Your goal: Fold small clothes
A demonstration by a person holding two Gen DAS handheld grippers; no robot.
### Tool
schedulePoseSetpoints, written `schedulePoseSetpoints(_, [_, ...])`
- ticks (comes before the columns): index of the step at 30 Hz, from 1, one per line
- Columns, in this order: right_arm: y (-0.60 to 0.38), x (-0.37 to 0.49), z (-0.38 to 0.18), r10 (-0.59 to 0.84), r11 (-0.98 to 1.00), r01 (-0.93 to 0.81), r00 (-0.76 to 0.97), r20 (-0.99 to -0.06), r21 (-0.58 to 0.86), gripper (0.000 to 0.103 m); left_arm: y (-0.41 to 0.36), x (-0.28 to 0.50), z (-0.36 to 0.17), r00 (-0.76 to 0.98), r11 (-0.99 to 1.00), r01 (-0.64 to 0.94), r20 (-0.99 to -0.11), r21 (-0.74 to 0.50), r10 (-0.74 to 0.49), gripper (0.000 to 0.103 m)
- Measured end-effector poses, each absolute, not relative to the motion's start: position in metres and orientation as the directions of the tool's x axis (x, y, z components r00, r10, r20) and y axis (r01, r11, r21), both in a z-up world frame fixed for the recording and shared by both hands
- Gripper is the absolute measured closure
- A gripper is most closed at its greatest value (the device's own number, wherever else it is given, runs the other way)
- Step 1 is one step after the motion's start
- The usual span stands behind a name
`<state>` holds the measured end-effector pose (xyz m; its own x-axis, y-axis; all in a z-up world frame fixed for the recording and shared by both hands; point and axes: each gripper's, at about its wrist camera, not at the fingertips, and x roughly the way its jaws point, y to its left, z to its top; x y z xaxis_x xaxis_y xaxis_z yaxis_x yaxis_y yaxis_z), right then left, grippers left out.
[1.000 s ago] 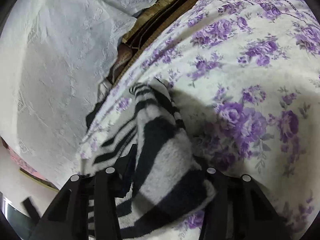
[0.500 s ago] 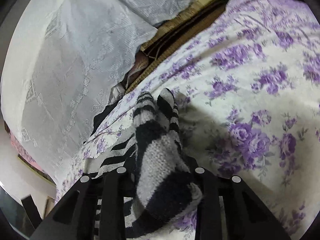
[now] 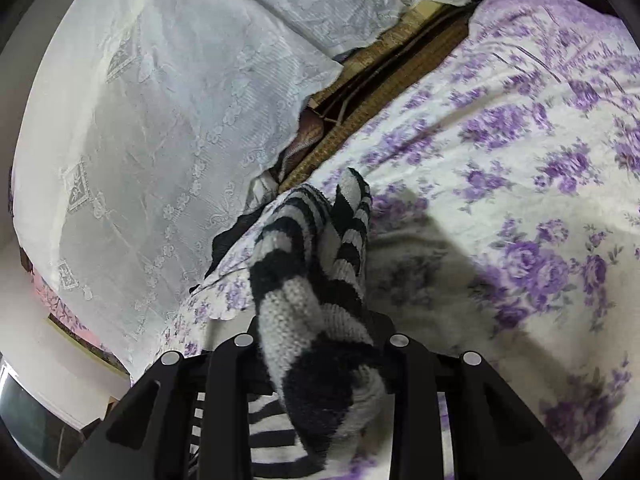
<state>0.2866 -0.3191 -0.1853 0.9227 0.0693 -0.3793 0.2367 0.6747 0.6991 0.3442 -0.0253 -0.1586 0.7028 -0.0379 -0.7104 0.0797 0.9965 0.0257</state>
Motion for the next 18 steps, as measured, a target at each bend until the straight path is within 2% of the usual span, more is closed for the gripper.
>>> schedulePoseSetpoints(5, [-0.301, 0.29, -0.172, 0.062, 0.694, 0.219, 0.931, -0.359, 0.685, 0.074, 0.024, 0.338, -0.144, 0.74, 0.997, 0.034, -0.672, 0.075, 0.025, 0.005])
schedulePoseSetpoints(7, [-0.295, 0.293, -0.17, 0.066, 0.692, 0.214, 0.932, -0.355, 0.69, 0.074, 0.048, 0.343, -0.149, 0.722, 0.998, -0.006, -0.69, 0.06, 0.046, 0.005])
schedulePoseSetpoints(11, [-0.278, 0.299, -0.163, 0.077, 0.695, 0.199, 0.935, -0.346, 0.691, 0.074, 0.084, 0.362, -0.172, 0.636, 0.993, -0.065, -0.771, -0.094, -0.032, 0.005])
schedulePoseSetpoints(18, [-0.252, 0.313, -0.154, 0.092, 0.714, 0.173, 0.937, -0.336, 0.679, 0.074, 0.073, 0.368, -0.176, 0.637, 0.996, -0.039, -0.77, -0.076, -0.034, 0.005])
